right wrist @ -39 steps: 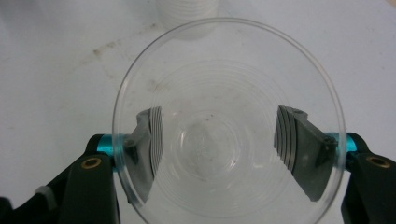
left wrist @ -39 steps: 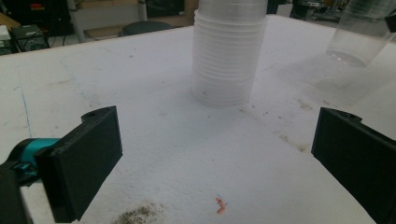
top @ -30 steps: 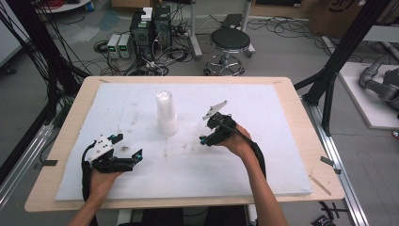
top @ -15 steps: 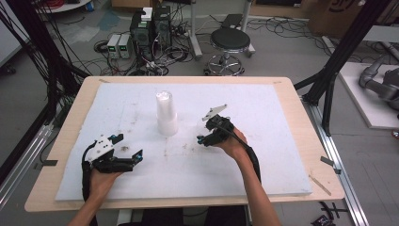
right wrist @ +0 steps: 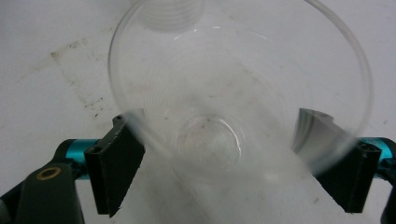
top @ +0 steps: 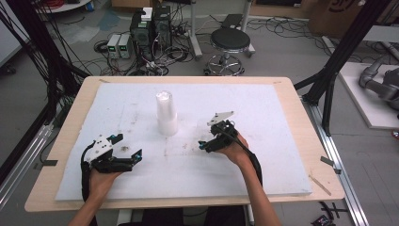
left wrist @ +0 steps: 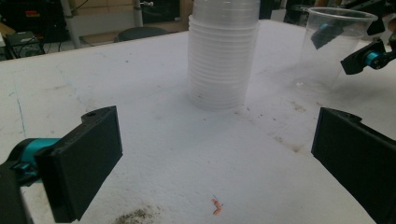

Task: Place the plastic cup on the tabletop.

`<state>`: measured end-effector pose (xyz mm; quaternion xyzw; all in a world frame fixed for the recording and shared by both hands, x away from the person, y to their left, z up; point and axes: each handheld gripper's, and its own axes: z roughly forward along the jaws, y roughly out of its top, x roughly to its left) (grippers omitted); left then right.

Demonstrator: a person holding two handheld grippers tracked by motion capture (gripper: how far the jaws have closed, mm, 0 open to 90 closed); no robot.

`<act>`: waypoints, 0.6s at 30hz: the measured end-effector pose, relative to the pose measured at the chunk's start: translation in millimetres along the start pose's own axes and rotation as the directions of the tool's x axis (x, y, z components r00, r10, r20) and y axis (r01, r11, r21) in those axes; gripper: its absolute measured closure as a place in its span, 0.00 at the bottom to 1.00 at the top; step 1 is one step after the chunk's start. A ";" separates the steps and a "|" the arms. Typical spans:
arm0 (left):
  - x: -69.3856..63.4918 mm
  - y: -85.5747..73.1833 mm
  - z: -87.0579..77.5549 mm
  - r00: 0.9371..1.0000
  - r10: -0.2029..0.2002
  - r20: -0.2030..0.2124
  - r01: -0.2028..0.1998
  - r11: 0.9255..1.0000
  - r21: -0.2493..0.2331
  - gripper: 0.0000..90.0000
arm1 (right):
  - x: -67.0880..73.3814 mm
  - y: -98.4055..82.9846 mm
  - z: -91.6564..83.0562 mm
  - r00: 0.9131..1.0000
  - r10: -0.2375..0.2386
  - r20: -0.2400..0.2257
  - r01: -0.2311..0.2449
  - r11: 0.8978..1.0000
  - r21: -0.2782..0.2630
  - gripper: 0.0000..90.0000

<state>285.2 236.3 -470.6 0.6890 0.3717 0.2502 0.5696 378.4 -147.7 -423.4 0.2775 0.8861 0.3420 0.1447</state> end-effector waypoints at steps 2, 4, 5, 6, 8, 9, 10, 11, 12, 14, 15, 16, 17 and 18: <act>0.7 -0.3 -0.6 1.000 -0.006 -0.003 0.006 1.000 -0.006 0.02 | 0.5 -8.6 -8.0 1.000 0.005 0.016 -0.004 0.999 -0.042 0.18; 1.5 -0.2 -0.9 1.000 -0.012 -0.005 0.012 1.000 -0.004 0.02 | 0.9 -18.7 -16.5 1.000 0.026 0.013 -0.024 0.996 -0.089 0.18; 1.6 -0.3 -0.6 1.000 -0.018 -0.005 0.018 1.000 -0.006 0.02 | 0.8 -24.0 -20.7 0.999 0.036 0.023 -0.034 0.994 -0.108 0.18; 1.9 -0.3 -0.5 1.000 -0.018 -0.004 0.018 1.000 -0.006 0.02 | 0.4 -29.6 -25.1 0.999 0.044 0.026 -0.040 0.991 -0.129 0.18; 1.7 -0.4 -0.8 1.000 -0.020 -0.006 0.020 1.000 -0.008 0.02 | -0.1 -41.9 -34.2 0.997 0.067 0.036 -0.060 0.981 -0.184 0.18; 1.7 -0.4 -0.8 1.000 -0.018 -0.006 0.018 1.000 -0.009 0.02 | -0.4 -48.6 -38.8 0.996 0.080 0.036 -0.071 0.976 -0.206 0.18; 1.6 -0.4 -0.9 1.000 -0.014 -0.007 0.014 1.000 -0.007 0.02 | -1.0 -53.9 -42.2 0.996 0.084 0.040 -0.073 0.972 -0.224 0.18; 1.4 -0.4 -0.8 1.000 -0.014 -0.008 0.014 1.000 -0.006 0.02 | -1.2 -63.0 -48.2 0.994 0.097 0.053 -0.081 0.965 -0.248 0.18; 1.2 -0.3 -0.7 1.000 -0.014 -0.009 0.014 1.000 -0.004 0.02 | -1.5 -68.1 -51.7 0.993 0.101 0.062 -0.081 0.963 -0.257 0.18; 1.3 -0.2 -0.5 1.000 -0.015 -0.010 0.015 1.000 -0.001 0.02 | -6.0 -82.7 -62.7 0.988 0.133 0.075 -0.106 0.953 -0.284 0.18; 1.5 -0.2 -0.6 1.000 -0.016 -0.010 0.016 1.000 -0.003 0.02 | -7.4 -89.1 -67.4 0.985 0.147 0.088 -0.114 0.947 -0.301 0.19; 1.5 -0.2 -0.6 1.000 -0.016 -0.010 0.016 1.000 -0.003 0.02 | -8.8 -95.1 -71.9 0.982 0.156 0.106 -0.116 0.942 -0.316 0.19; 1.6 -0.4 -0.8 1.000 -0.022 -0.012 0.022 1.000 -0.006 0.02 | -10.8 -100.5 -75.4 0.978 0.171 0.120 -0.123 0.935 -0.332 0.19; 1.6 -0.4 -0.8 1.000 -0.022 -0.012 0.022 1.000 -0.006 0.02 | -13.1 -105.2 -78.5 0.974 0.191 0.122 -0.139 0.929 -0.342 0.19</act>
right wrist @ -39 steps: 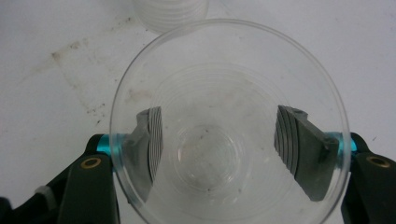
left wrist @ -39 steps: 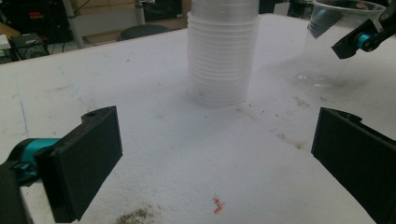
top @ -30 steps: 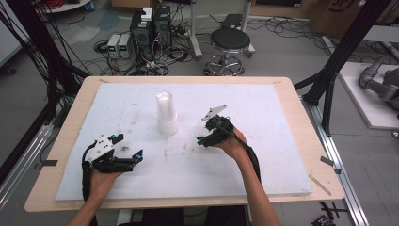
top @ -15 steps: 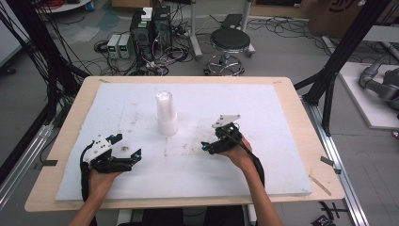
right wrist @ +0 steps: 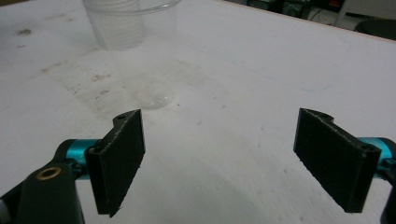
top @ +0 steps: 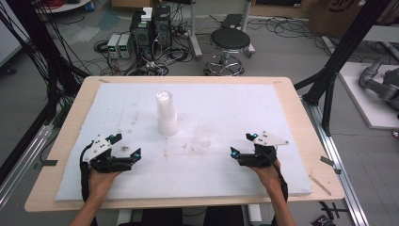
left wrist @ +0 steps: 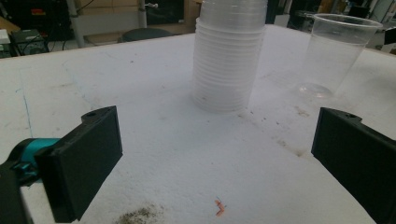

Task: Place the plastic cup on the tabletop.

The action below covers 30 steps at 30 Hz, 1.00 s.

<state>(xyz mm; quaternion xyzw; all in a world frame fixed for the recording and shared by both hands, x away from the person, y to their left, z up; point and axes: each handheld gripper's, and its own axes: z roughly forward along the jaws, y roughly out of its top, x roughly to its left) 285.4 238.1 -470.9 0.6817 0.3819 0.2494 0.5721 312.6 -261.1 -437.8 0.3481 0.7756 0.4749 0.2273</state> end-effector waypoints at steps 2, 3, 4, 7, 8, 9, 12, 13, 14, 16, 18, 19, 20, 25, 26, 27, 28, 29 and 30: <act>0.7 0.1 0.0 1.000 -0.002 0.004 0.002 1.000 0.001 0.02 | -5.4 -4.7 -6.0 1.000 0.021 0.022 -0.020 1.000 -0.015 0.19; 0.7 0.1 0.0 1.000 -0.002 0.004 0.002 1.000 0.001 0.02 | -5.4 -4.7 -6.0 1.000 0.021 0.022 -0.020 1.000 -0.015 0.19; 0.9 0.3 0.0 1.000 -0.003 0.005 0.003 1.000 0.002 0.02 | -8.3 -8.5 -9.1 0.999 0.039 0.029 -0.038 0.999 -0.028 0.19; 0.4 0.2 0.0 1.000 0.000 0.008 0.000 1.000 0.000 0.02 | -9.1 -11.9 -10.7 0.998 0.051 0.048 -0.049 0.998 -0.041 0.19; 0.1 0.1 -0.1 1.000 0.004 0.007 -0.004 1.000 -0.002 0.02 | -9.2 -12.3 -10.9 0.997 0.054 0.047 -0.052 0.998 -0.044 0.19; 0.0 0.1 -0.3 1.000 0.007 0.009 -0.007 1.000 -0.003 0.02 | -9.0 -12.5 -11.1 0.997 0.053 0.051 -0.051 0.998 -0.048 0.19; 0.1 0.0 -0.5 1.000 0.009 0.007 -0.009 1.000 -0.004 0.02 | -8.6 -11.8 -11.2 0.997 0.058 0.056 -0.055 0.997 -0.056 0.19; 0.1 0.0 -0.5 1.000 0.009 0.007 -0.009 1.000 -0.004 0.02 | -8.6 -11.8 -11.2 0.997 0.058 0.056 -0.055 0.997 -0.056 0.19; 0.1 0.0 -0.3 1.000 0.002 0.008 -0.002 1.000 -0.002 0.02 | -8.5 -11.7 -11.1 0.996 0.056 0.064 -0.052 0.997 -0.062 0.19; 0.1 0.0 -0.3 1.000 0.001 0.007 0.000 1.000 -0.001 0.02 | -8.5 -12.0 -11.0 0.996 0.062 0.062 -0.058 0.996 -0.062 0.19; 0.1 0.1 -0.2 1.000 0.006 0.010 -0.006 1.000 -0.001 0.02 | -8.6 -12.7 -10.9 0.996 0.064 0.067 -0.060 0.996 -0.063 0.19; 0.0 0.2 -0.1 1.000 0.006 0.008 -0.006 1.000 0.000 0.02 | -8.9 -13.2 -10.8 0.996 0.064 0.067 -0.060 0.996 -0.064 0.19; -0.1 0.2 0.1 1.000 0.005 0.008 -0.005 1.000 0.002 0.02 | -9.3 -13.9 -10.6 0.995 0.066 0.069 -0.062 0.996 -0.065 0.19; -0.3 0.3 0.2 1.000 0.002 0.003 -0.002 1.000 0.001 0.02 | -10.3 -18.9 -8.7 0.995 0.073 0.073 -0.069 0.996 -0.057 0.19; -0.2 0.3 0.2 1.000 0.003 0.003 -0.003 1.000 0.002 0.02 | -10.6 -20.0 -8.1 0.994 0.075 0.075 -0.070 0.996 -0.059 0.19; 0.0 0.3 0.2 1.000 0.005 0.005 -0.005 1.000 0.004 0.02 | -11.0 -20.6 -7.8 0.994 0.073 0.076 -0.069 0.996 -0.057 0.19; 0.0 0.3 0.3 1.000 0.006 0.006 -0.006 1.000 0.004 0.02 | -10.4 -20.4 -7.9 0.994 0.075 0.083 -0.070 0.996 -0.055 0.19; 0.0 0.3 0.3 1.000 0.006 0.006 -0.006 1.000 0.005 0.02 | -10.2 -20.3 -7.8 0.994 0.067 0.089 -0.062 0.996 -0.058 0.19; 0.0 0.3 0.3 1.000 0.006 0.006 -0.006 1.000 0.005 0.02 | -10.2 -20.3 -7.8 0.994 0.067 0.089 -0.062 0.996 -0.058 0.19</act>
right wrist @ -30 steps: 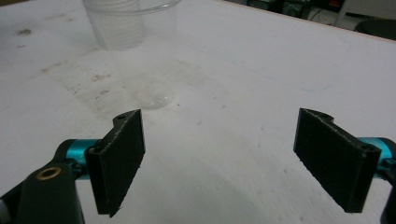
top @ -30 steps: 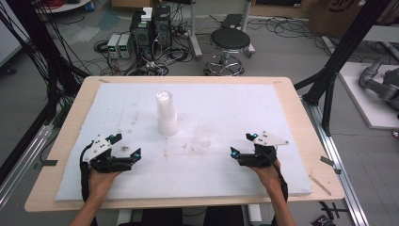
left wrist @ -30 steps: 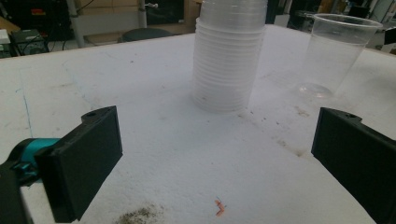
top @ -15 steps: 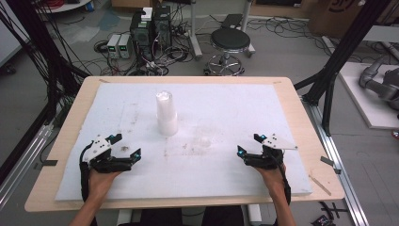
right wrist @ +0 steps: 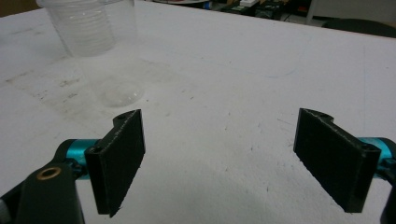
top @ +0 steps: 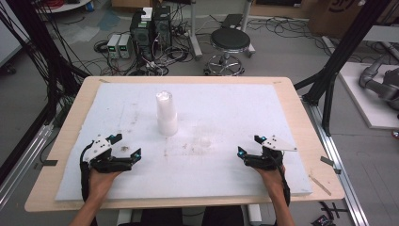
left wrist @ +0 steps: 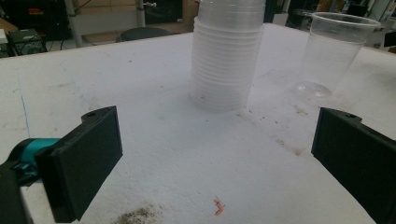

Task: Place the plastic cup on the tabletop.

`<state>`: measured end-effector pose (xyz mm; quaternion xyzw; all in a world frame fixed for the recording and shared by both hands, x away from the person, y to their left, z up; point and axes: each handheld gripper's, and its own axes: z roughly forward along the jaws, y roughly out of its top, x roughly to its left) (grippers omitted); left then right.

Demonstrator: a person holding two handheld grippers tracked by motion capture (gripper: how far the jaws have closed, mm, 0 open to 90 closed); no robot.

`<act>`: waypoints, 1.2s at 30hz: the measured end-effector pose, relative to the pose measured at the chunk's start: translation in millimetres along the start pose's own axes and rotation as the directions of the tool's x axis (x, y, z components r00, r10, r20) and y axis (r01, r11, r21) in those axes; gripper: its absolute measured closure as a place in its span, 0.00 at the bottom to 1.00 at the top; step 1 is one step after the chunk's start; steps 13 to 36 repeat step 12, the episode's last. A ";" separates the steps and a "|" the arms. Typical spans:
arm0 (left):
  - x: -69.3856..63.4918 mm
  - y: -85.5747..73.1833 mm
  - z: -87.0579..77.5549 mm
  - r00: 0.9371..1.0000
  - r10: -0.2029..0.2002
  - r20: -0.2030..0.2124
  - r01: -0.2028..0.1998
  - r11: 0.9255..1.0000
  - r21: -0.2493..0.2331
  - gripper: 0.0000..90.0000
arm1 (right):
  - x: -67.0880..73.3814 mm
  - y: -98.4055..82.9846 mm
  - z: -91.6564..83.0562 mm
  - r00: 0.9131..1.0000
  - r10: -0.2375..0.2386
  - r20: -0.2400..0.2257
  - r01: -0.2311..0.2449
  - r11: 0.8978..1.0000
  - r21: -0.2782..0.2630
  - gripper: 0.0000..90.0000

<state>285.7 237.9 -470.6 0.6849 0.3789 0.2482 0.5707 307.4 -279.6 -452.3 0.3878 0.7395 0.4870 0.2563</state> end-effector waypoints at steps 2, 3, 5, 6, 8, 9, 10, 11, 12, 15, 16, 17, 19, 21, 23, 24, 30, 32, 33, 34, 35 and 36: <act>-0.3 0.0 -0.1 1.000 0.001 0.000 -0.001 1.000 0.001 0.02 | 0.8 -0.5 -0.2 1.000 -0.002 0.004 0.002 1.000 -0.002 0.19; -0.4 0.0 -0.2 1.000 0.001 -0.001 -0.001 1.000 0.000 0.02 | 0.2 -0.7 -0.2 1.000 0.001 0.003 -0.001 1.000 -0.004 0.19; -0.4 0.0 -0.2 1.000 0.001 -0.001 -0.001 1.000 0.000 0.02 | -0.6 -0.9 -0.4 1.000 0.011 -0.003 -0.011 1.000 -0.007 0.19; -0.3 0.0 -0.1 1.000 0.000 -0.001 0.000 1.000 0.001 0.02 | -1.1 -0.9 -0.8 1.000 0.011 -0.003 -0.011 1.000 -0.007 0.19; -0.8 -0.1 0.2 1.000 0.000 -0.005 0.000 1.000 0.001 0.02 | -0.8 -1.3 -1.3 1.000 0.014 -0.005 -0.014 1.000 -0.011 0.19; -1.1 -0.1 0.1 1.000 0.001 -0.010 -0.001 1.000 0.001 0.02 | -0.2 -1.5 -1.6 1.000 0.009 -0.006 -0.009 1.000 -0.016 0.19; -1.3 -0.1 0.2 1.000 0.005 -0.013 -0.005 1.000 0.000 0.02 | 0.3 -1.8 -2.0 1.000 0.000 -0.008 0.000 1.000 -0.021 0.19; -1.3 -0.1 0.2 1.000 0.005 -0.013 -0.005 1.000 0.000 0.02 | 0.7 -2.0 -2.3 1.000 -0.009 -0.008 0.009 1.000 -0.025 0.19; -1.6 -0.1 0.2 1.000 0.007 -0.016 -0.007 1.000 -0.001 0.02 | 0.7 -2.0 -2.3 1.000 -0.009 -0.008 0.009 1.000 -0.025 0.19; -1.6 -0.1 0.2 1.000 0.007 -0.016 -0.007 1.000 -0.001 0.02 | 0.7 -2.0 -2.3 1.000 -0.009 -0.008 0.009 1.000 -0.025 0.19; -1.6 -0.1 0.2 1.000 0.007 -0.016 -0.007 1.000 -0.001 0.02 | 0.7 -2.0 -2.3 1.000 -0.009 -0.008 0.009 1.000 -0.025 0.19; -1.6 -0.1 0.2 1.000 0.007 -0.016 -0.007 1.000 -0.001 0.02 | 0.7 -2.0 -2.3 1.000 -0.009 -0.008 0.009 1.000 -0.025 0.19; -1.6 -0.1 0.2 1.000 0.007 -0.016 -0.007 1.000 -0.001 0.02 | 0.7 -2.0 -2.3 1.000 -0.009 -0.008 0.009 1.000 -0.025 0.19; -1.6 -0.1 0.2 1.000 0.007 -0.016 -0.007 1.000 -0.001 0.02 | 0.7 -2.0 -2.3 1.000 -0.009 -0.008 0.009 1.000 -0.025 0.19; -1.6 -0.1 0.2 1.000 0.007 -0.016 -0.007 1.000 -0.001 0.02 | 0.7 -2.0 -2.3 1.000 -0.009 -0.008 0.009 1.000 -0.025 0.19; -1.6 -0.1 0.2 1.000 0.007 -0.016 -0.007 1.000 -0.001 0.02 | 0.7 -2.0 -2.3 1.000 -0.009 -0.008 0.009 1.000 -0.025 0.19; -1.6 -0.1 0.2 1.000 0.007 -0.016 -0.007 1.000 -0.001 0.02 | 0.7 -2.0 -2.3 1.000 -0.009 -0.008 0.009 1.000 -0.025 0.19; -1.6 -0.1 0.2 1.000 0.007 -0.016 -0.007 1.000 -0.001 0.02 | 0.7 -2.0 -2.3 1.000 -0.009 -0.008 0.009 1.000 -0.025 0.19; -1.6 -0.1 0.2 1.000 0.007 -0.016 -0.007 1.000 -0.001 0.02 | 0.7 -2.0 -2.3 1.000 -0.009 -0.008 0.009 1.000 -0.025 0.19; -1.6 -0.1 0.2 1.000 0.007 -0.016 -0.007 1.000 -0.001 0.02 | 0.7 -2.0 -2.3 1.000 -0.009 -0.008 0.009 1.000 -0.025 0.19; -1.6 -0.1 0.2 1.000 0.007 -0.016 -0.007 1.000 -0.001 0.02 | 0.7 -2.0 -2.3 1.000 -0.009 -0.008 0.009 1.000 -0.025 0.19; -1.6 -0.1 0.2 1.000 0.007 -0.016 -0.007 1.000 -0.001 0.02 | 0.7 -2.0 -2.3 1.000 -0.009 -0.008 0.009 1.000 -0.025 0.19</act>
